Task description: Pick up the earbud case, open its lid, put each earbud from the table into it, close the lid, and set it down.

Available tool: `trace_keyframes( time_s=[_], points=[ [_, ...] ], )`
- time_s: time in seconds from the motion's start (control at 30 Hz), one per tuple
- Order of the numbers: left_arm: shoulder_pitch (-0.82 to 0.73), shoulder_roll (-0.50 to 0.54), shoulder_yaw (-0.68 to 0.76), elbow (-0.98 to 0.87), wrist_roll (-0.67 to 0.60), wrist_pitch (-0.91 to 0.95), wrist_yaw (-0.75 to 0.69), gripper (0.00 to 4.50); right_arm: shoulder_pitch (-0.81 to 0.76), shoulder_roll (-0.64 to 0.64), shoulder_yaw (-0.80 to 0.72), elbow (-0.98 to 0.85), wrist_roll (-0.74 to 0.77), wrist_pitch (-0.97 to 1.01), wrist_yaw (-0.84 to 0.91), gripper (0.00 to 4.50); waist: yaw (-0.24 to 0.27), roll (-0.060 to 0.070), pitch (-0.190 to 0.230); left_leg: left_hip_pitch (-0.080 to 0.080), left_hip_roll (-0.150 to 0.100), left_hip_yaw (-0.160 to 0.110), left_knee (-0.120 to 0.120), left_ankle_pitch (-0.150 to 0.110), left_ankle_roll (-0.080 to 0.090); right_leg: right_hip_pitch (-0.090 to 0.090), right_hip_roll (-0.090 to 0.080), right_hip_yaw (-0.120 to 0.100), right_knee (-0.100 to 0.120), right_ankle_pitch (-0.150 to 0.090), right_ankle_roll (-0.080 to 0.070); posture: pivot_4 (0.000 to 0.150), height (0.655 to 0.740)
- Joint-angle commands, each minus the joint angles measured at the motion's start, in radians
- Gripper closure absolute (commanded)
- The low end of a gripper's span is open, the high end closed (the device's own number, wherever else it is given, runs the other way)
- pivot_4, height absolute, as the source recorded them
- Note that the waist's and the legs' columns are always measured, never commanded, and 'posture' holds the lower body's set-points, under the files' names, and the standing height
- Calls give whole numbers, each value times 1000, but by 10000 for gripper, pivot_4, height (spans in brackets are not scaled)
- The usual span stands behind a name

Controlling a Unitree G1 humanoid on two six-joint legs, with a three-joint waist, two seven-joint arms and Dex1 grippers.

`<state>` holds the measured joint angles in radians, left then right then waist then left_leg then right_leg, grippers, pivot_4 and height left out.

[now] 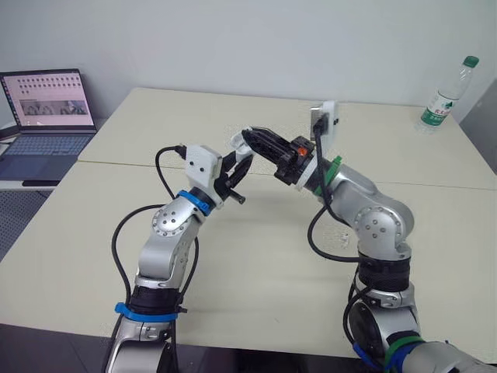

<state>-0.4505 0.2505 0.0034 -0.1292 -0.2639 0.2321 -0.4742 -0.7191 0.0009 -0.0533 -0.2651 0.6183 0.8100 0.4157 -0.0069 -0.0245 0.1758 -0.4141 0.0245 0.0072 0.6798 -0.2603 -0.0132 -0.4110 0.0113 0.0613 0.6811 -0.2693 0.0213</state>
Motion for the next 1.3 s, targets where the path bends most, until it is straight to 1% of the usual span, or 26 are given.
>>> trace_keyframes(
  time_s=[0.03, 0.43, 0.73, 0.93, 1.07, 1.17, 1.23, 1.3],
  points=[
    [-23, 0, -10, -53, -12, -2, -10, 37232, -2, -9, 26, 14, -38, -75, -4, 41043, -4, 0, 0, 0, 1, 0, 0, 0, 0, 0, 2, 0, 0, 0, 0, 1500, 7400],
    [-24, -8, -24, -77, -16, 8, -17, 37232, 18, -17, 73, 106, -112, -161, -20, 41043, -23, 0, 0, 0, 3, 0, 0, 0, 0, 0, 4, 1, 0, 0, 0, 1500, 7400],
    [-16, -1, -20, -89, -19, 10, -15, 37232, 63, -60, 116, 86, -139, -151, -5, 41043, -23, 0, 0, 0, 3, 0, 0, 0, 0, 0, 4, 2, 0, 0, 0, 1500, 7400],
    [-14, 2, -23, -96, -18, 11, -14, 37232, 61, -68, 118, 90, -142, -165, -8, 20231, -23, 0, 0, 0, 3, 0, 0, 0, 0, 0, 4, 2, 0, 0, 0, 1500, 7400],
    [-11, 2, -25, -96, -17, 11, -14, 37232, 50, -69, 99, 92, -129, -184, 0, 20231, -23, 0, 0, 0, 3, 0, 0, 0, 0, 0, 4, 2, -1, 0, 0, 1500, 7400],
    [-5, 5, -22, -92, -16, 9, -16, 37232, 42, -87, 50, 60, -65, -190, 44, 20231, -23, 0, 0, 0, 3, 0, 0, 0, 0, 0, 4, 2, -1, 0, 0, 1500, 7400],
    [2, 10, -18, -90, -14, 8, -16, 37232, 34, -140, 7, 31, -17, -152, 78, 20231, -21, 0, 0, 0, 3, 0, 0, 0, 0, 0, 4, 2, -1, 0, 0, 1500, 7400],
    [7, 14, -15, -94, -13, 8, -15, 37232, 28, -239, -37, 14, 18, -94, 111, 20231, -20, 0, 0, -1, 2, 0, 0, 0, 0, 0, 4, 1, -1, 0, 0, 1500, 7400]
  ],
)
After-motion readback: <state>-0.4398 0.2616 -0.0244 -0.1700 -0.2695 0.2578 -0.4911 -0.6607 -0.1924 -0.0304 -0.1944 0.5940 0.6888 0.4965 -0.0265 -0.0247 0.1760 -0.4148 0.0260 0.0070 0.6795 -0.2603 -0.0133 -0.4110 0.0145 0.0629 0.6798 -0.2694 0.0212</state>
